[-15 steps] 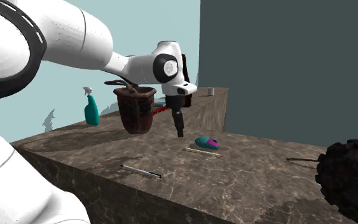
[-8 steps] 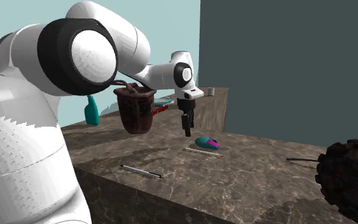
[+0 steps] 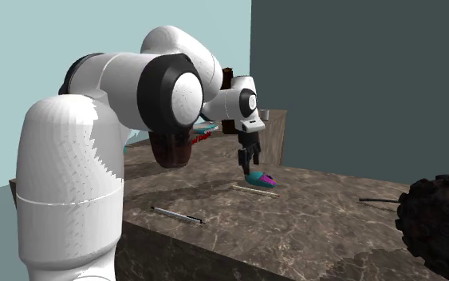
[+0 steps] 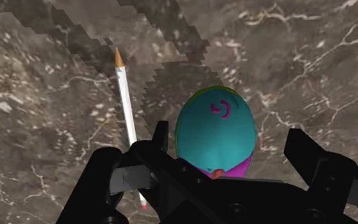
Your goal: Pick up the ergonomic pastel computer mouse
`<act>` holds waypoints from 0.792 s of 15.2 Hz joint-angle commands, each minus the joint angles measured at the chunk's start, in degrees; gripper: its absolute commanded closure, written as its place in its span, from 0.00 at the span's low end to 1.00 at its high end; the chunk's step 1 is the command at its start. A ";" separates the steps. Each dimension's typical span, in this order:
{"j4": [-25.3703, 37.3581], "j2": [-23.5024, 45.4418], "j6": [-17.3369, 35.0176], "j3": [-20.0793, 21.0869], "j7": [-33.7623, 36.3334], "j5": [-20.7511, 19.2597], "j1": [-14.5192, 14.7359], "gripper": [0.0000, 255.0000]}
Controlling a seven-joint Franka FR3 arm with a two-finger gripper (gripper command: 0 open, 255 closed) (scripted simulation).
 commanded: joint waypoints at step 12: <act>-3.28 0.93 4.03 -0.28 0.99 -0.86 -0.05 1.00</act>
